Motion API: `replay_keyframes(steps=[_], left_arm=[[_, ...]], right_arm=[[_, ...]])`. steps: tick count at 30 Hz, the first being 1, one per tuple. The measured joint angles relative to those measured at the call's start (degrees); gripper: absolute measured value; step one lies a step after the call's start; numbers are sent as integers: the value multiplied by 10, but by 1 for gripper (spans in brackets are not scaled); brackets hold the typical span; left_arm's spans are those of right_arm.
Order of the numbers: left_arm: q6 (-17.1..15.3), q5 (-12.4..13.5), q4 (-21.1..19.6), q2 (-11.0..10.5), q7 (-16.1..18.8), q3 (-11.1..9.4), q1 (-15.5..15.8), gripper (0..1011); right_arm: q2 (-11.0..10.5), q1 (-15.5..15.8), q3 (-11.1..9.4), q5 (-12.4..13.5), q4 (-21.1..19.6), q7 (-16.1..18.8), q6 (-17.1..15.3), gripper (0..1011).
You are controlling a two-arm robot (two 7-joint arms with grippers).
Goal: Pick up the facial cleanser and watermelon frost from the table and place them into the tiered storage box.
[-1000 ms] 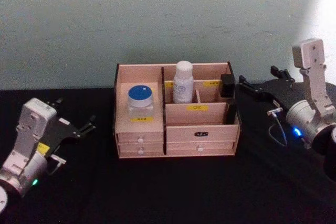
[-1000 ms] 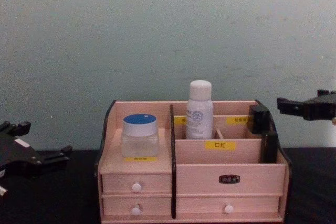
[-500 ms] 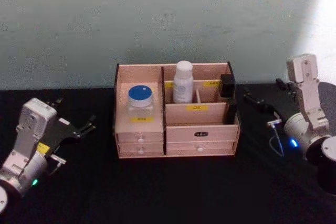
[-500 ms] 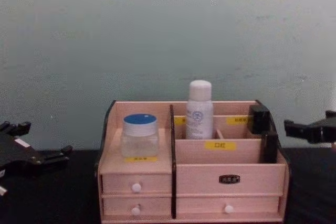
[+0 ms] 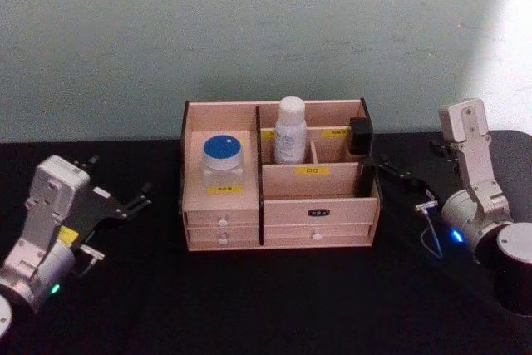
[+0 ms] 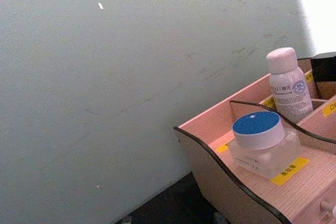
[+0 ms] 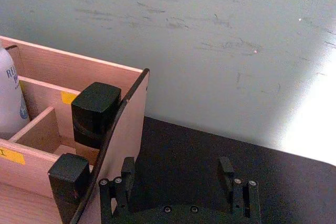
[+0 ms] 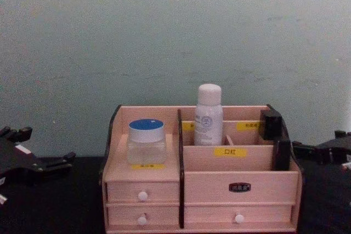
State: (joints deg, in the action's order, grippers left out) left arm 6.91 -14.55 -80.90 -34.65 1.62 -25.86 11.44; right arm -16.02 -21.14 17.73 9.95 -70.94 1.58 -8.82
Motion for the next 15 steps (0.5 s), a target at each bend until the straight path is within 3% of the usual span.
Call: replay_keyframes(steps=[15], left_arm=[[0,0,0,0,0,0,0,1001]], right_arm=[[-2,-1,0,2,-2,1,0,1002]])
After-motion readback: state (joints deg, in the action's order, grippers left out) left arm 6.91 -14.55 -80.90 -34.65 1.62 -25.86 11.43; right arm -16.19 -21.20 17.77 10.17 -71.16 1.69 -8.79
